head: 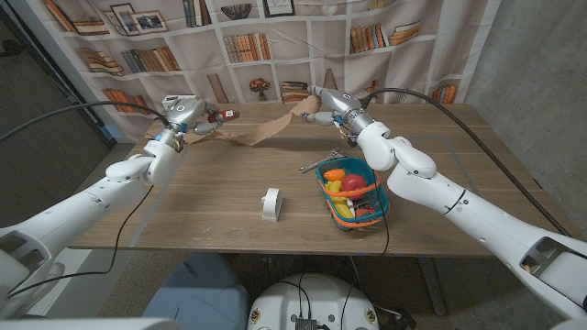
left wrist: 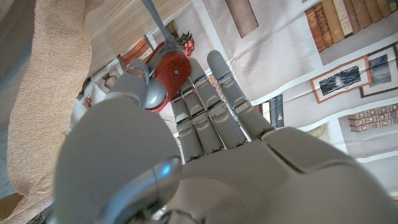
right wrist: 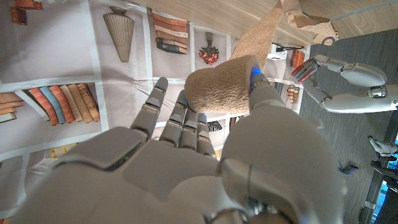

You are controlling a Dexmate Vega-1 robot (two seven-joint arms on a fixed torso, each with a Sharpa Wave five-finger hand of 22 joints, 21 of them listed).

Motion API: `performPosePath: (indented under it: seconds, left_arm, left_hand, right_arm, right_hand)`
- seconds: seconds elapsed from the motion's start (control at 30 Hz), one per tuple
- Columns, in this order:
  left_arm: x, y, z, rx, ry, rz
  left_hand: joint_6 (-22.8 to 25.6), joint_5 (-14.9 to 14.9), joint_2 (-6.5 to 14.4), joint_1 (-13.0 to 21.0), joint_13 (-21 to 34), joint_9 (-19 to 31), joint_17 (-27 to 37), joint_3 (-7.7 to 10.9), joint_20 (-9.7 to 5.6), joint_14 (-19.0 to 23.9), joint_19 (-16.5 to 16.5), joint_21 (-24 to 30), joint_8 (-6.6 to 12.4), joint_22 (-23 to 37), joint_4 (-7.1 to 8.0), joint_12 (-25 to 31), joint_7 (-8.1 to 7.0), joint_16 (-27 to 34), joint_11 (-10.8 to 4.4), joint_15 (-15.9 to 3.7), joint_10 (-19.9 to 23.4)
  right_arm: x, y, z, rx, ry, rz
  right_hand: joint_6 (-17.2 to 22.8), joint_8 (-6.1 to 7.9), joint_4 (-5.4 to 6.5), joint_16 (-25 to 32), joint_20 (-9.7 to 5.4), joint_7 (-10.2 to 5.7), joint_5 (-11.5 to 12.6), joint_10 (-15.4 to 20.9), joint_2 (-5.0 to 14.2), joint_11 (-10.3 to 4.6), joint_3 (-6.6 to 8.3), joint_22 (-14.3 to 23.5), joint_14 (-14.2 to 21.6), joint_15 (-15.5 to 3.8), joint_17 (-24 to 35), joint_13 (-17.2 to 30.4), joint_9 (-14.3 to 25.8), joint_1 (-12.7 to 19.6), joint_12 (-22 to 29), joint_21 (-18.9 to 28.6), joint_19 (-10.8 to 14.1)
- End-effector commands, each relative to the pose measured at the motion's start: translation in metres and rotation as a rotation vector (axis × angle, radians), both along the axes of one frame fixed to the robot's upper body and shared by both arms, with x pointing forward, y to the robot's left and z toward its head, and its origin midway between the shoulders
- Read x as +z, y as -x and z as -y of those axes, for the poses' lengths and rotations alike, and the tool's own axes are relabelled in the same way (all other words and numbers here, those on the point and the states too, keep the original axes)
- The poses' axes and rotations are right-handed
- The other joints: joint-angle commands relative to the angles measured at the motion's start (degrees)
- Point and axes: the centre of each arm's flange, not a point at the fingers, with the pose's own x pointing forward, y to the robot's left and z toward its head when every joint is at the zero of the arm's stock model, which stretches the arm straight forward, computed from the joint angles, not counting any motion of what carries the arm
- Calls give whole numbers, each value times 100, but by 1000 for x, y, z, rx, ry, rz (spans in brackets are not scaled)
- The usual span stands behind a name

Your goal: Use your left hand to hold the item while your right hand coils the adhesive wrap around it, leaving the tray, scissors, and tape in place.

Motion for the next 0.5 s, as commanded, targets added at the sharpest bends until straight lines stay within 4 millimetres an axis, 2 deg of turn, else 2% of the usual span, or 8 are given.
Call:
performPosePath:
  seconds: [0.03,0.3,0.37,0.5]
  left_arm:
    - [8,-7,12,-29,-19,4]
    - [14,-18,25,-58,-37,5]
    - [15,-20,29,-59,-54,16]
    - [17,-22,37,-77,-54,22]
  left_hand:
    - [147,39,970,948,20,19,30,103,-7,55,37,50,11,20,41,22,-122,16,-10,10,62]
    - [152,37,967,944,20,22,31,109,-7,57,28,81,3,18,40,20,-117,15,4,12,64]
    - [154,37,967,943,20,23,31,111,-6,56,25,85,3,18,40,20,-120,14,2,13,65]
    - [157,36,966,942,21,25,33,114,-10,59,18,99,-1,17,40,18,-116,15,-5,11,62]
  right_arm:
    - [-2,10,4,27,-5,11]
    - [-2,13,9,47,-13,7]
    - [-2,14,10,64,-13,-5]
    - [-1,18,11,72,-6,0]
  right_hand:
    - [47,-8,13,16,-12,-25,34,169,31,-182,-33,26,28,-59,15,24,26,18,30,-3,-12]
    - [78,-7,15,14,-11,-37,38,180,27,-199,-29,26,40,-77,19,40,30,19,53,1,-8]
    - [66,-16,23,15,-85,-44,40,179,49,-205,-22,26,36,-90,27,45,31,19,59,20,38]
    - [65,-21,19,13,-127,-48,42,150,56,-217,-17,27,23,-90,35,54,33,33,57,34,77]
